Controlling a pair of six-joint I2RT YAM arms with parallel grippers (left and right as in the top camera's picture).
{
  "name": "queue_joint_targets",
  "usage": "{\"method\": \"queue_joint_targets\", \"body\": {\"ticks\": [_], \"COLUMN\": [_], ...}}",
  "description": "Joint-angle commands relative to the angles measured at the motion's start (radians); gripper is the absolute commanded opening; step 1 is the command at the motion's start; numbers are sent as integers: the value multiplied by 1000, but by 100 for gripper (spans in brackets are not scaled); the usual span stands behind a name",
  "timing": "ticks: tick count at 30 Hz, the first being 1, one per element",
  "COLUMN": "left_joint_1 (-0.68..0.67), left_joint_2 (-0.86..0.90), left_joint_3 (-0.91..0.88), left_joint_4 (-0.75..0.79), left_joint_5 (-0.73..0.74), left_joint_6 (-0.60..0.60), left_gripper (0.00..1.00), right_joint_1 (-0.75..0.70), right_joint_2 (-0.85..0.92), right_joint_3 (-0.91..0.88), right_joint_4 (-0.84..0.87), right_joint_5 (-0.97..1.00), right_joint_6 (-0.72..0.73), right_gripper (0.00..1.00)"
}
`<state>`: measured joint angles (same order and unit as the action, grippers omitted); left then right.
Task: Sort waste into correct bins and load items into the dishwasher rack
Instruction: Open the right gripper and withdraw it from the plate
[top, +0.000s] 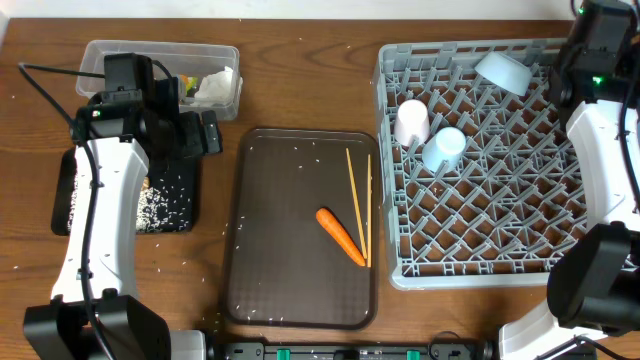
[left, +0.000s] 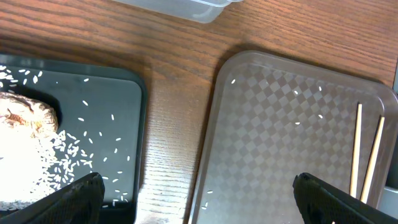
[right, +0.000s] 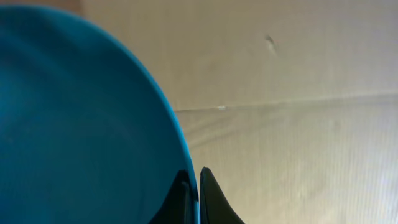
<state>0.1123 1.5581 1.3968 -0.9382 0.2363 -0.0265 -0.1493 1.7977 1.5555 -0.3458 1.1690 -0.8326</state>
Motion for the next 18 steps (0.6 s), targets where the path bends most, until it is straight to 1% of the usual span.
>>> {"method": "queue_joint_targets", "body": {"ticks": [1,5,9,12,18], "left_joint_1": [2,2,2,2,2], "left_joint_2": [9,10,10,10,10], "left_joint_3": [11,11,11,11,11], "left_joint_4": [-3,-3,-3,-3,-3], "left_joint_5": [-2,-2,-2,-2,-2], "left_joint_6": [-1,-1,-1,-1,-1], "left_gripper": [98,98,98,98,98], "right_joint_1": [-13,-14,-15,-15,-14], "right_joint_2": [-6,-6,-6,-6,-6], "right_joint_3": [0,0,0,0,0], "right_joint_4": [-35,-54,-55,-50,2], "right_joint_5": [-104,-112,-112,-111,-111], "right_joint_6": [-134,-134,-175,-179,-198], "right_gripper": [1,1,1,1,1]}}
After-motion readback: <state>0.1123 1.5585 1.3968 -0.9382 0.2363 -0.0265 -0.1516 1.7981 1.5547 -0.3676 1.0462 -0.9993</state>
